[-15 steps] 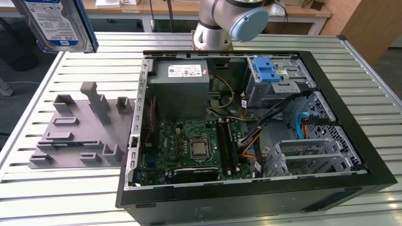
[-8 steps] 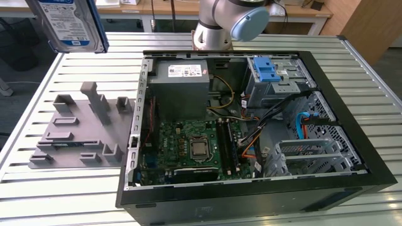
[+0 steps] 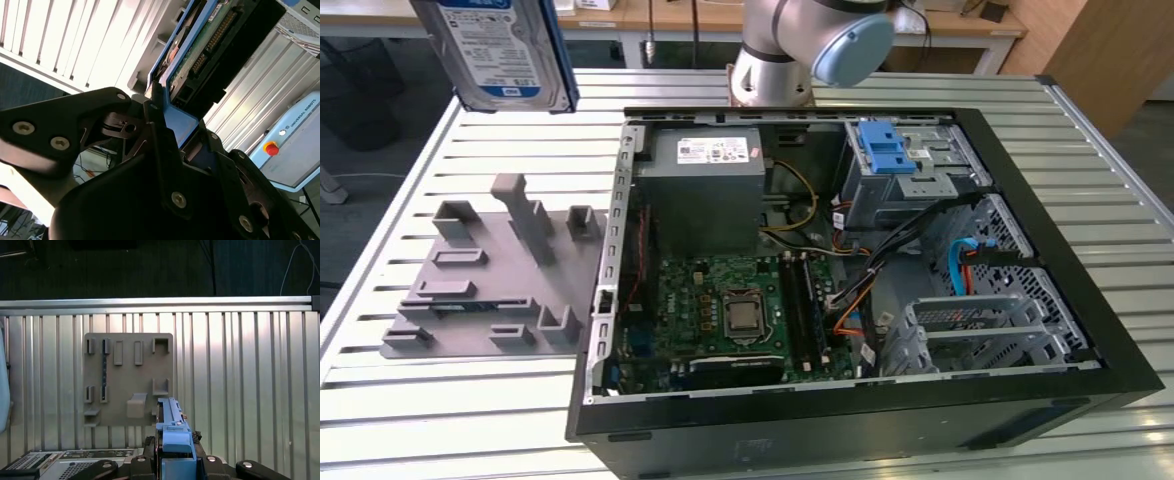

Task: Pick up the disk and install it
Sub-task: 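Pick up the disk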

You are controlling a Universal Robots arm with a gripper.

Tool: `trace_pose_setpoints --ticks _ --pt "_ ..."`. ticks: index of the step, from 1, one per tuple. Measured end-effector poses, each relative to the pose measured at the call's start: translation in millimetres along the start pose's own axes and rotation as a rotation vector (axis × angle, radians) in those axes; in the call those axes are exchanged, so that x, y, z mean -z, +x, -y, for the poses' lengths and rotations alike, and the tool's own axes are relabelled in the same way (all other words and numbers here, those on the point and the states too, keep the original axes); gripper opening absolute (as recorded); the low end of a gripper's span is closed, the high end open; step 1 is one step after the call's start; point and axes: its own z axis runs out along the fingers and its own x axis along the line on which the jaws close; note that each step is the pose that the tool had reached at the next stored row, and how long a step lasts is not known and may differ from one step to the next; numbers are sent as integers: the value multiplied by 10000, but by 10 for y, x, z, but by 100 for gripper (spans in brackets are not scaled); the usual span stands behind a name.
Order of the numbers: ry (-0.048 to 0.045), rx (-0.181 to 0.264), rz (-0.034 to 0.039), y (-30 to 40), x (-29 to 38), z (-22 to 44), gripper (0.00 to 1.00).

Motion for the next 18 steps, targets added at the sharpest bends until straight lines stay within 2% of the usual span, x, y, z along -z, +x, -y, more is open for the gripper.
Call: trace_pose_setpoints --ticks 10,14,18 --pt "0 1 0 -6 2 324 36" --pt "0 0 0 14 3 374 36" --pt "0 0 -1 74 4 400 36"
